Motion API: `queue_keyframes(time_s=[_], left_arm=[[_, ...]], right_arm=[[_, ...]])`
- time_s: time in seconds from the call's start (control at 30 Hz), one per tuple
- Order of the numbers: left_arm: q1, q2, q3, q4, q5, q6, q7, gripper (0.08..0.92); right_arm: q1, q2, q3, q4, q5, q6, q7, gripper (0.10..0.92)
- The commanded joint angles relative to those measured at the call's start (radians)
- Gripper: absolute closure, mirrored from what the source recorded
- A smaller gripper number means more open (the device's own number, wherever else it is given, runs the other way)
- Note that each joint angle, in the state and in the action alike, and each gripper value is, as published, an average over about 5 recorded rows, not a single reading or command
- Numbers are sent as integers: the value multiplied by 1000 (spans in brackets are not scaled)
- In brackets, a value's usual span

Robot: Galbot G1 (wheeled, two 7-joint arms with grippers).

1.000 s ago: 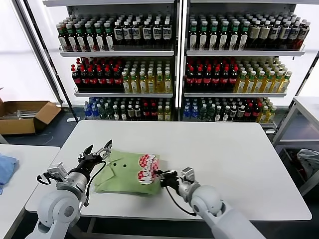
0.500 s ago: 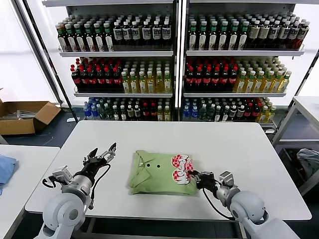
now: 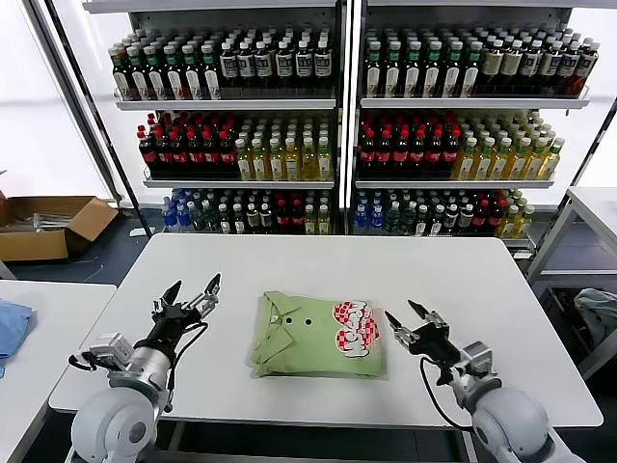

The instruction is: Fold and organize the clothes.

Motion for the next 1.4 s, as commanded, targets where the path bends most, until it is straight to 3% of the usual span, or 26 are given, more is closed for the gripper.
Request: queue_keyframes(time_s=[0.03, 0.3, 0.73, 1.17, 1.4], left_arm=[[181, -21, -42, -41, 363, -276, 212, 177], [266, -103, -108, -41, 477, -324, 311, 177], [335, -151, -194, -70, 496, -252, 425, 177], [340, -187, -268, -64, 476, -251, 454, 177], [307, -205, -320, -60, 455, -200, 516, 177]], right_arm=[[-333, 131, 329, 136, -19, 187, -28, 395], [-441, 202, 393, 145, -57, 267, -52, 213], [-490, 291, 350, 174, -102, 309, -92, 203], [-495, 288, 332, 162, -116, 311, -106, 203], [-525, 286, 322, 190, -89, 304, -129, 203]])
